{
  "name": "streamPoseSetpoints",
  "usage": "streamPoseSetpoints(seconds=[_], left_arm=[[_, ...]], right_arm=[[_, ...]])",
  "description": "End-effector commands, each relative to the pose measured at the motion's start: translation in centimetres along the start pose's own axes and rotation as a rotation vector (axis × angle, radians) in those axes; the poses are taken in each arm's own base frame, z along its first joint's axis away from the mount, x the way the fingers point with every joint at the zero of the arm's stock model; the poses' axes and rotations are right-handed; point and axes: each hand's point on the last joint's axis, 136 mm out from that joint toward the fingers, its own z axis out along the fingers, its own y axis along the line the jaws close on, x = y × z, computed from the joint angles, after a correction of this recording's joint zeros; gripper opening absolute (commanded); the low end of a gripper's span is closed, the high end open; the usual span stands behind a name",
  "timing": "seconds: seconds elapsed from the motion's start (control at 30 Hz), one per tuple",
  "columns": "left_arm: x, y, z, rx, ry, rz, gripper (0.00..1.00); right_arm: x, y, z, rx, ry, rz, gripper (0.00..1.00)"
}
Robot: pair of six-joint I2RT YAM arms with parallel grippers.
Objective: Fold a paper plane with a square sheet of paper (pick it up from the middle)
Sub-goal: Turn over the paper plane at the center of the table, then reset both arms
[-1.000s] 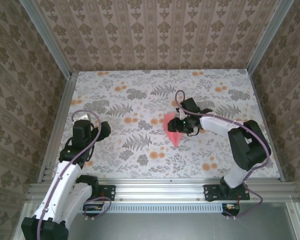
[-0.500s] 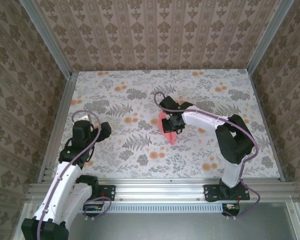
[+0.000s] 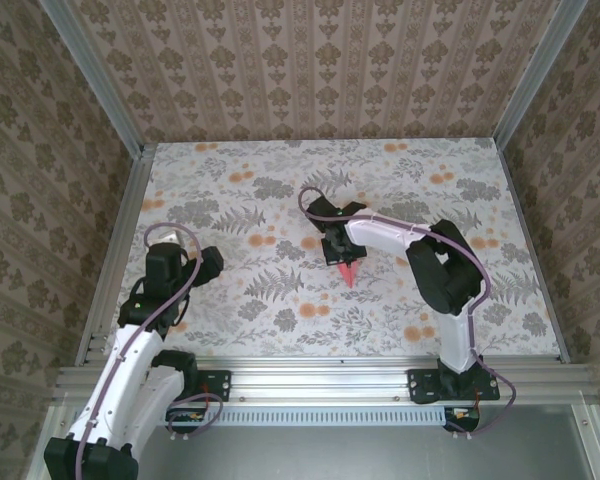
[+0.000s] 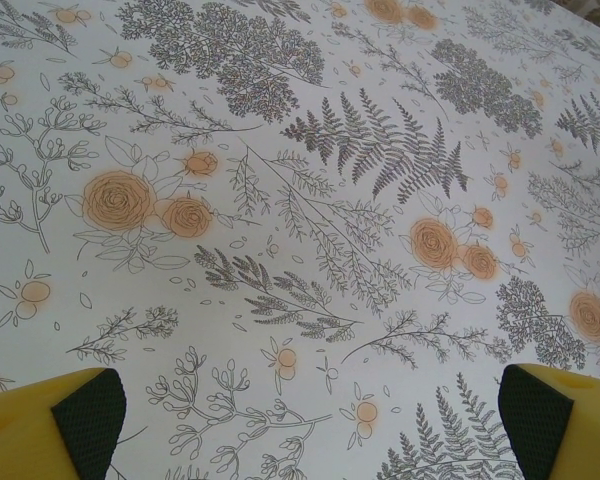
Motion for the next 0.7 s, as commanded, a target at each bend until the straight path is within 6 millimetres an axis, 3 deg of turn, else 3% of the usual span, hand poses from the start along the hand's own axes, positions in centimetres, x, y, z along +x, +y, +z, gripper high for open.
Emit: streamPoseSetpoints(seconds=[0.0, 0.13, 0.3, 0.4, 0.5, 0.6, 0.67], left_arm=[[0.4, 0.1, -0.2, 0.004, 0.011, -0.027, 0.99], [0.3, 0.1, -0.1, 0.008, 0.008, -0.024, 0.99], [-0.1, 0.0, 0.1, 0.006, -0.008, 0.006, 0.99], [-0.7, 0.6, 0.2, -0.032, -0.035, 0.054, 0.99], [-1.8, 1.8, 0.2, -0.110, -0.069, 0.112, 0.99], [-2.7, 3.3, 1.3, -0.177, -0.086, 0.125, 0.99], [-3.4, 4.4, 2.3, -0.248, -0.082, 0.154, 0.99]], right_arm=[[-0.9, -0.5, -1.7, 0.014, -0.023, 0.042, 0.13], [-1.6, -1.1, -4.9, -0.018, -0.075, 0.047, 0.32], [-2.9, -3.8, -11.1, -0.025, -0.241, 0.048, 0.51], [-4.2, -7.6, -15.4, 0.041, -0.430, 0.050, 0.58], [-4.9, -13.2, -18.7, 0.198, -0.664, 0.071, 0.77], [-4.8, -18.1, -18.6, 0.307, -0.837, 0.100, 0.98], [-4.1, -21.0, -15.7, 0.285, -0.873, 0.153, 1.00]])
